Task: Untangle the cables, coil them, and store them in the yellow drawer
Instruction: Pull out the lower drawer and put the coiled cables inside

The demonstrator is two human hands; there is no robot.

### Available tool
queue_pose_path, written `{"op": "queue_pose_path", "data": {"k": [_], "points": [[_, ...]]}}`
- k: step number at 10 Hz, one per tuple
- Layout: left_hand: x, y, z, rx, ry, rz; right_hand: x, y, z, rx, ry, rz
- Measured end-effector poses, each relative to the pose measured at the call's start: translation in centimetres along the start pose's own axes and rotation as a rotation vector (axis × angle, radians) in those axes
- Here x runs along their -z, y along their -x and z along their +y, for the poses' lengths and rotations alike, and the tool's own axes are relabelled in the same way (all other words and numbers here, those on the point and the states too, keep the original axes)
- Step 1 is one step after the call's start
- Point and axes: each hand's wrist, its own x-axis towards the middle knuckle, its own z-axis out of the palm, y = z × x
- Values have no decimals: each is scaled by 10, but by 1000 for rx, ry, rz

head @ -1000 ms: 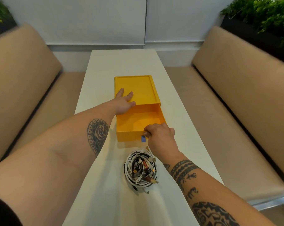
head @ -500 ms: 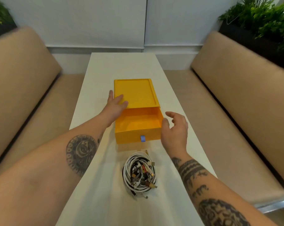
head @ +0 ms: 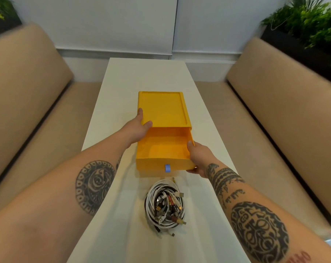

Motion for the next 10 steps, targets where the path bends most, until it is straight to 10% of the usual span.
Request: {"op": "queue_pose_path", "data": {"k": [8, 10], "points": [[1, 7, 4, 32, 50, 11, -3, 1, 12, 90, 121, 78], [-2, 11, 1, -1, 14, 36, 4, 6, 13, -76, -244, -2]]}}
